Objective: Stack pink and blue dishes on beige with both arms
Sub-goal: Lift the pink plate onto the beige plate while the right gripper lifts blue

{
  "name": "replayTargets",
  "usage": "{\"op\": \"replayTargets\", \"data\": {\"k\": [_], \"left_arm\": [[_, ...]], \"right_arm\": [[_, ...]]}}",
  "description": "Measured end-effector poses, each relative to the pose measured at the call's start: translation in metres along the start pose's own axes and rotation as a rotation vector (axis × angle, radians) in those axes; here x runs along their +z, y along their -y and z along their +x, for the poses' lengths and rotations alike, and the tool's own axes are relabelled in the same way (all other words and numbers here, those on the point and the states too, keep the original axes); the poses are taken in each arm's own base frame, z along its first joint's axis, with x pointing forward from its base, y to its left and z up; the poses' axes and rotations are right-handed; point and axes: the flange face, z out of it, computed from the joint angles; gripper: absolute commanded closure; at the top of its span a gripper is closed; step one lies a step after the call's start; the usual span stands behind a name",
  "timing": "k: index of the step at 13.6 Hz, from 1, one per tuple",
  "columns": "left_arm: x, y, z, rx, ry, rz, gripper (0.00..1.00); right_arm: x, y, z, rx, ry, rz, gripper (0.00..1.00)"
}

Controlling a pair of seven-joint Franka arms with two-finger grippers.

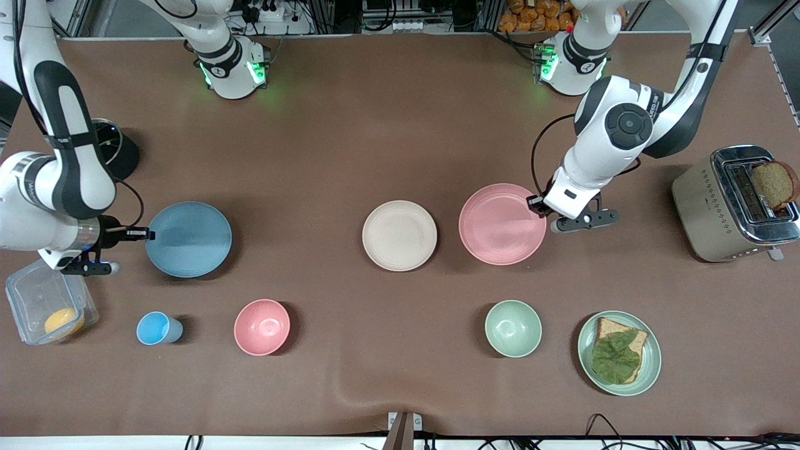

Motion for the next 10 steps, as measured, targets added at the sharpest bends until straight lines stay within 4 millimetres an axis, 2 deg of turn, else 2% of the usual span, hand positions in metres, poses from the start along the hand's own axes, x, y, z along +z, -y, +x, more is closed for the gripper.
{"op": "replayTargets", "data": {"k": [5,10], "left_arm": [[0.012,-0.043,-0.027,-0.021,0.015,-0.010,1.00],[0.051,-0.103,-0.059,-0.056,0.017,-0.101,1.00]], "right_arm": [[-0.034,0.063,0.006,0.059,0.040,0.071,1.00],[-0.062,0.122,0.006,0.109,0.068,0.111,1.00]]}}
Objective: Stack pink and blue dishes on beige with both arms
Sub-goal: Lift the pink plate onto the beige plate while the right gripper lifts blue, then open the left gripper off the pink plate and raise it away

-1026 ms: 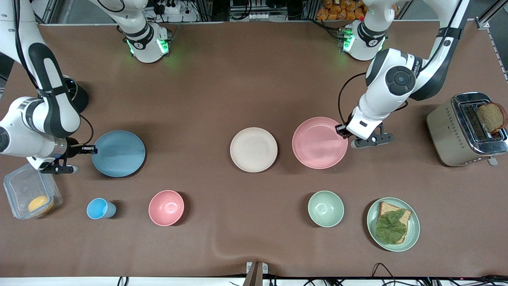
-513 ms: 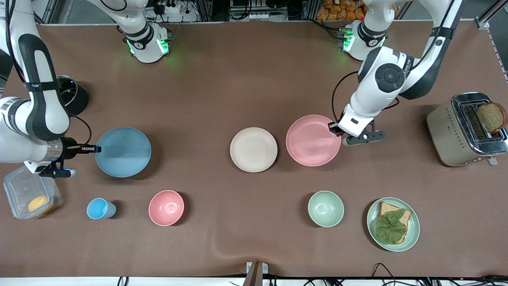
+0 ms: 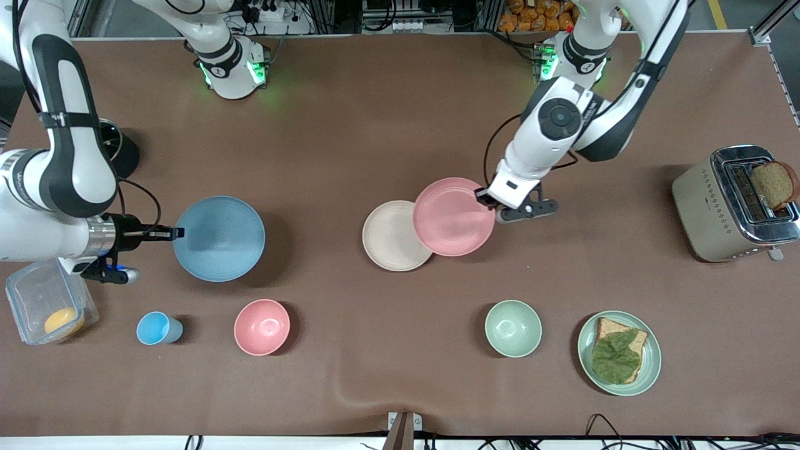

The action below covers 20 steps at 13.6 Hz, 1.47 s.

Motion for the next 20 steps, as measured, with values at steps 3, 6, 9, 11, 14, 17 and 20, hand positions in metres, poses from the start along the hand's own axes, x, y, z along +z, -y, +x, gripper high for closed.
{"op": "replayTargets", "data": {"k": [3,6,9,11,14,17,20], "left_arm": [[0.034,-0.023,-0.023,-0.012,0.010,-0.020,1.00],[0.055,-0.034,-0.029,-0.023,0.002,-0.021,1.00],[0.054,-0.047,-0.020,-0.024,0.001,-0.048,1.00],[0.056,-0.058,-0.019,-0.019,0.007,-0.065,1.00],[0.072,-0.072,-0.027,0.001,0.033,-0.068,1.00],[0.079,-0.075,-0.020,0.015,0.028,-0.070,1.00],[0.083,-0.075,-0.015,0.009,0.030,-0.070,1.00]], "right_arm": [[-0.012,0.041,-0.005,0.007,-0.012,0.017,1.00],[-0.019,0.051,-0.006,0.009,-0.014,0.056,1.00],[-0.020,0.050,-0.006,0.012,-0.013,0.062,1.00],[-0.020,0.050,-0.006,0.012,-0.012,0.062,1.00],[-0.020,0.051,-0.006,0.018,-0.009,0.063,1.00],[-0.018,0.057,-0.007,0.028,-0.006,0.062,1.00],[-0.017,0.061,-0.008,0.038,-0.003,0.060,1.00]]}}
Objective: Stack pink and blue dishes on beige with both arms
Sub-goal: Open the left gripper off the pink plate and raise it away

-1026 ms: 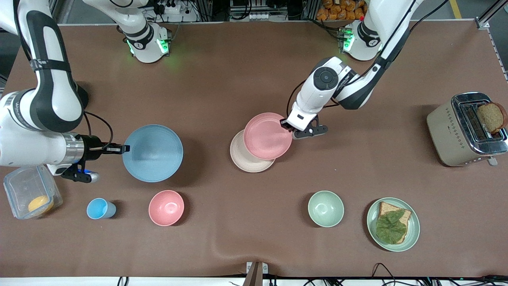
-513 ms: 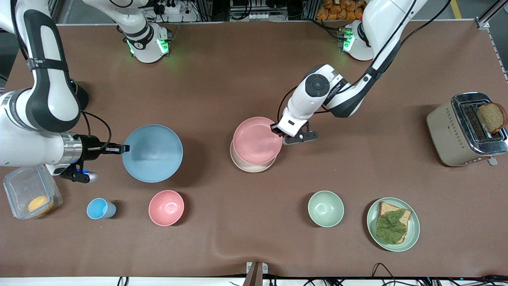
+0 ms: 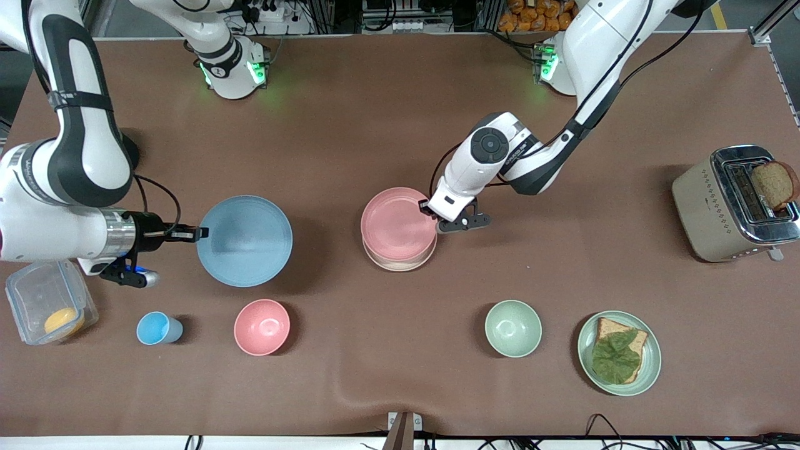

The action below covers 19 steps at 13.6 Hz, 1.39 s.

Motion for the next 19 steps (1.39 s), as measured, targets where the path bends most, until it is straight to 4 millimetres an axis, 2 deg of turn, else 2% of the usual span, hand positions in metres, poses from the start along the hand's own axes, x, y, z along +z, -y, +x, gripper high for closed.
{"op": "replayTargets", "data": {"k": [5,15,16,17,18,19], "left_arm": [[0.011,0.006,0.004,0.009,0.000,0.018,1.00],[0.015,0.001,0.012,-0.002,0.003,0.005,1.00],[0.016,0.001,0.012,-0.004,0.004,0.004,0.77],[0.017,0.001,0.012,-0.005,0.005,0.004,0.30],[0.017,0.001,0.013,-0.006,0.004,0.003,0.00],[0.016,0.001,0.014,-0.008,0.003,0.002,0.00]], "right_arm": [[0.008,0.020,-0.005,0.017,0.008,-0.011,1.00],[0.014,0.037,-0.009,0.044,0.013,-0.021,1.00],[0.014,0.038,-0.009,0.047,0.012,-0.021,1.00],[0.015,0.039,-0.009,0.051,0.010,-0.021,1.00],[0.015,0.041,-0.009,0.054,0.007,-0.021,1.00],[0.015,0.043,-0.010,0.054,0.004,-0.022,1.00]]}}
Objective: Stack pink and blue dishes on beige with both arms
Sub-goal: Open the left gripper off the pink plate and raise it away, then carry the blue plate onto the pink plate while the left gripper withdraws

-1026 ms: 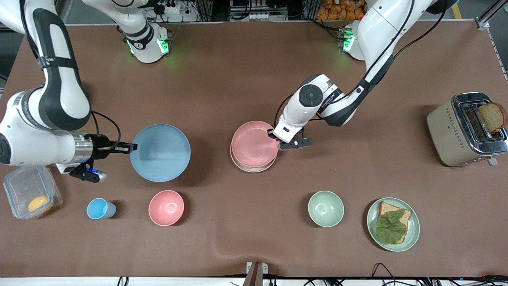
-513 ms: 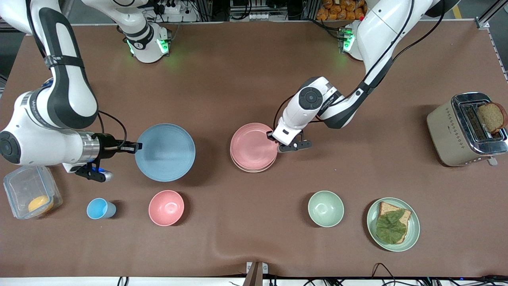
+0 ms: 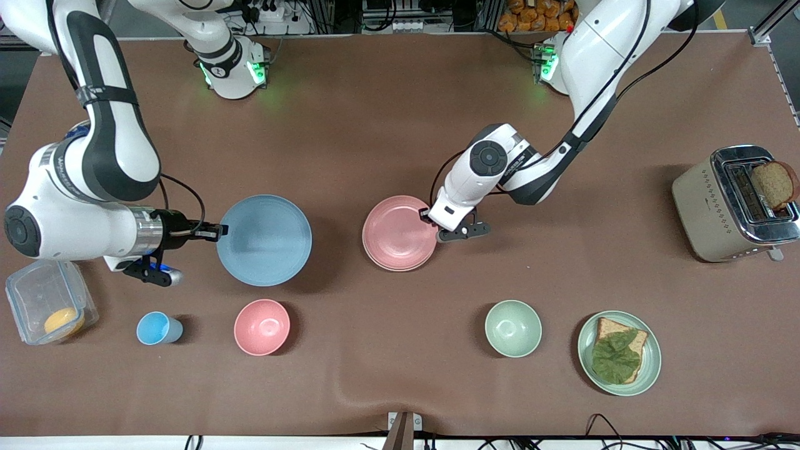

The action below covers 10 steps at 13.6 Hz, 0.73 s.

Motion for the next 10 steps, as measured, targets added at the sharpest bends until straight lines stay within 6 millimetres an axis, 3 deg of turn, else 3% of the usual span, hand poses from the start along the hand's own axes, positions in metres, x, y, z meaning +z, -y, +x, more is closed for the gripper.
{"op": "replayTargets", "data": {"k": [2,4,7,10], "left_arm": [[-0.005,-0.002,0.006,-0.006,-0.012,-0.008,0.00],[-0.031,-0.004,0.027,-0.009,-0.070,-0.025,0.00],[-0.127,0.019,0.076,-0.034,-0.214,0.014,0.00],[-0.226,0.051,0.094,-0.057,-0.324,0.090,0.00]], "right_arm": [[0.001,0.004,-0.001,0.005,-0.002,-0.002,1.00],[0.003,0.009,-0.002,0.012,-0.006,-0.003,1.00],[0.006,0.019,-0.005,0.024,-0.007,-0.008,1.00],[0.012,0.039,-0.013,0.028,-0.008,-0.017,1.00]]}}
